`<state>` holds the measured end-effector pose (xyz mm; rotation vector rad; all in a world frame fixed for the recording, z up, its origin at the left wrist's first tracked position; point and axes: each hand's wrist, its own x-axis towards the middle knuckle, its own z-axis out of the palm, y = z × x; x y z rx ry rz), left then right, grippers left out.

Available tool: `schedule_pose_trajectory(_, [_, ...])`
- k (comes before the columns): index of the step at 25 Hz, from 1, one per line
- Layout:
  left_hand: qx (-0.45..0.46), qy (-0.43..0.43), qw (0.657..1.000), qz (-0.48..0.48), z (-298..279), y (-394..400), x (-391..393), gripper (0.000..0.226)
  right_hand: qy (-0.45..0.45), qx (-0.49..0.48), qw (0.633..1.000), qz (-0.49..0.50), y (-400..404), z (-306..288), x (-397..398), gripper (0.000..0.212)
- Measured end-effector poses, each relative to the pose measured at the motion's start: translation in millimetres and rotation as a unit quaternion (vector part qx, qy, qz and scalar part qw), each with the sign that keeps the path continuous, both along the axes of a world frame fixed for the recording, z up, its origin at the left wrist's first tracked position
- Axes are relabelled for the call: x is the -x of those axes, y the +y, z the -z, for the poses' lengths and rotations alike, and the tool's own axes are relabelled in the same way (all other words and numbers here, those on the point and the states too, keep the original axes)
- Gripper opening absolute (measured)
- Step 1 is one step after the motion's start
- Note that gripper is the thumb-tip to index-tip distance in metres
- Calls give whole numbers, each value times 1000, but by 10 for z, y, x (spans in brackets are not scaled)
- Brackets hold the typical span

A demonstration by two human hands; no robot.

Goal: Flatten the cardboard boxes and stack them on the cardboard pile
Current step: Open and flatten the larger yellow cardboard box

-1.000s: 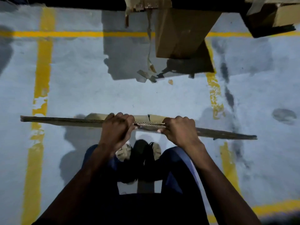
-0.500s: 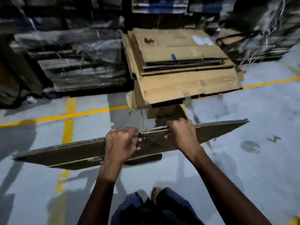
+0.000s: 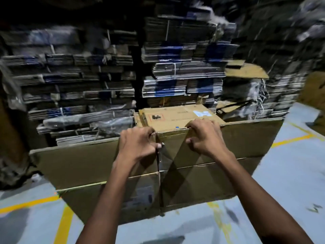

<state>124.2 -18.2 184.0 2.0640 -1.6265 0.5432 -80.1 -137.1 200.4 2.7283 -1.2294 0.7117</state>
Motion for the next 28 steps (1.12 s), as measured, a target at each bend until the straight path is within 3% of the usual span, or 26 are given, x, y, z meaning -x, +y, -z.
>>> schedule_pose_trajectory(7, [105, -53, 993, 18, -393, -809, 513, 45, -94, 37, 995, -19, -749, -413, 568, 45])
schedule_pose_trajectory(13, [226, -87, 966, -89, -506, -1833, 862, 56, -132, 85, 987, -45, -1782, -835, 601, 39])
schedule_pose_trajectory(17, [230, -58, 963, -125, -388, -2317, 890, 67, -90, 85, 988, -90, -2324, -899, 564, 33])
schedule_pose_trajectory(23, [244, -58, 957, -146, -287, -3016, 716, 60, -85, 136, 980, -115, -3056, -928, 409, 40])
schedule_pose_trajectory(28, [239, -49, 960, -136, -237, -3729, 387, 56, -84, 110, 983, -123, -3804, -860, 79, 40])
